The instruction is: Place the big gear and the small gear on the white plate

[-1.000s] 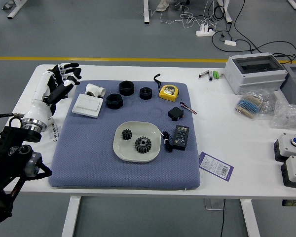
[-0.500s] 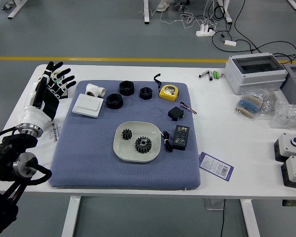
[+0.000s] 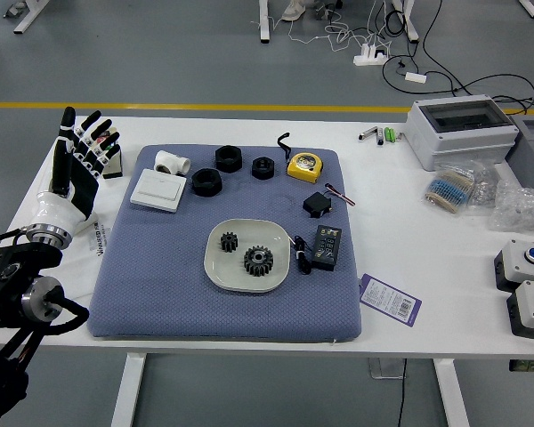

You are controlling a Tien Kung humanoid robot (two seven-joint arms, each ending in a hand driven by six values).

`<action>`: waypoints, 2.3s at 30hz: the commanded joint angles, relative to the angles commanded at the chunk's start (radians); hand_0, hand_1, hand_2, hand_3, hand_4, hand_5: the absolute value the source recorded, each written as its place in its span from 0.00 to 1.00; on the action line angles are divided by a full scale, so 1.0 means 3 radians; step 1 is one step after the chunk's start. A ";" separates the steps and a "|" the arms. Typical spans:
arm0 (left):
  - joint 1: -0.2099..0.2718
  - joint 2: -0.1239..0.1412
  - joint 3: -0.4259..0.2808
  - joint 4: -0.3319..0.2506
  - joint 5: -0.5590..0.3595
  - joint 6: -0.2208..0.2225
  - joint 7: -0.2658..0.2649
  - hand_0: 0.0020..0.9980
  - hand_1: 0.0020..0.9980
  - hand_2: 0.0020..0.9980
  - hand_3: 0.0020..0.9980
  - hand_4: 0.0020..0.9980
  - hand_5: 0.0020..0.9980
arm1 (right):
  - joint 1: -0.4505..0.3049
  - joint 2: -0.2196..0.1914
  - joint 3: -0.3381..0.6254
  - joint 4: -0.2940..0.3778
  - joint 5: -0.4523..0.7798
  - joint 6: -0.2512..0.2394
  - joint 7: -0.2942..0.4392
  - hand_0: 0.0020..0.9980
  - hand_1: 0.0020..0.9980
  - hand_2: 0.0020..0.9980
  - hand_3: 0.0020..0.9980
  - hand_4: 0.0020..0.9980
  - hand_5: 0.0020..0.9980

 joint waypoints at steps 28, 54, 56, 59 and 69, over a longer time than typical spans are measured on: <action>0.0087 -0.0018 -0.0395 0.0118 0.0856 -0.0039 0.0357 0.49 0.63 0.71 0.77 0.94 0.88 | 0.0017 -0.0007 0.0035 0.0000 -0.0025 0.0000 -0.0002 0.62 0.63 0.73 0.55 0.76 0.72; 0.0218 -0.0093 -0.0685 0.0016 0.0973 -0.0450 0.0880 0.73 0.70 0.76 0.77 0.92 0.86 | 0.0029 -0.0009 0.0029 0.0000 -0.0037 0.0001 -0.0007 0.62 0.63 0.73 0.55 0.76 0.72; 0.0221 -0.0097 -0.0690 0.0018 0.0974 -0.0453 0.0878 0.73 0.70 0.76 0.77 0.92 0.86 | 0.0031 -0.0011 0.0029 0.0000 -0.0039 0.0002 -0.0007 0.62 0.63 0.73 0.55 0.76 0.72; 0.0224 -0.0110 -0.0702 0.0032 0.0958 -0.0457 0.0877 0.73 0.70 0.76 0.77 0.92 0.86 | 0.0033 -0.0013 0.0033 0.0001 -0.0042 0.0003 -0.0006 0.62 0.63 0.73 0.55 0.76 0.72; 0.0257 -0.0166 -0.0739 0.0077 0.0916 -0.0451 0.0838 0.77 0.74 0.79 0.78 0.91 0.85 | 0.0027 -0.0009 0.0008 0.0003 -0.0019 0.0001 -0.0005 0.62 0.63 0.73 0.55 0.76 0.72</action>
